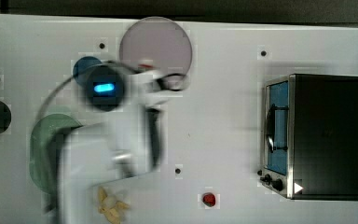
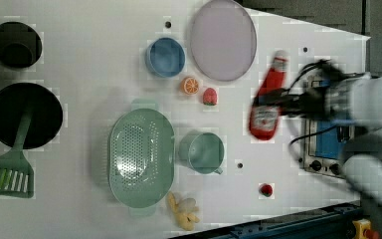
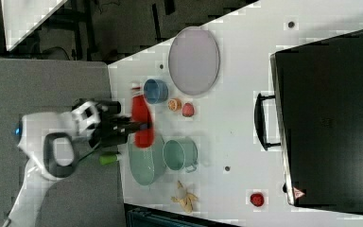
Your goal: Pick ketchup from strainer and place it on the table
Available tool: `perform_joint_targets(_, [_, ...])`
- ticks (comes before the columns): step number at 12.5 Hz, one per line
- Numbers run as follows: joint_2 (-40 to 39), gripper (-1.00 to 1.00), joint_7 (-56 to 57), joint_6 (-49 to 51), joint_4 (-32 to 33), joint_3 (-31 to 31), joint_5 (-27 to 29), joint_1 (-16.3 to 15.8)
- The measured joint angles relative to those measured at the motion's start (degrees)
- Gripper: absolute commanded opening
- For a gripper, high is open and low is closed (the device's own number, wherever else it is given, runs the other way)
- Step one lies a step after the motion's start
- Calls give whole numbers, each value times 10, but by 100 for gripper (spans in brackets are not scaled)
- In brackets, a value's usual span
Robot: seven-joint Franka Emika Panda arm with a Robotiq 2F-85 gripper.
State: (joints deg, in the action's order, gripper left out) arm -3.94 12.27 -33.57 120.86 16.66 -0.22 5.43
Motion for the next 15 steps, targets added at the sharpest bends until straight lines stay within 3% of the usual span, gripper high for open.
perform_joint_targets(4, [-5, 25, 100, -25, 41, -146, -2, 49])
perform_joint_targets(7, [-21, 25, 130, -72, 93, -179, -1, 80])
perform_joint_targets(15, [-180, 31, 148, -208, 116, -142, 3, 31])
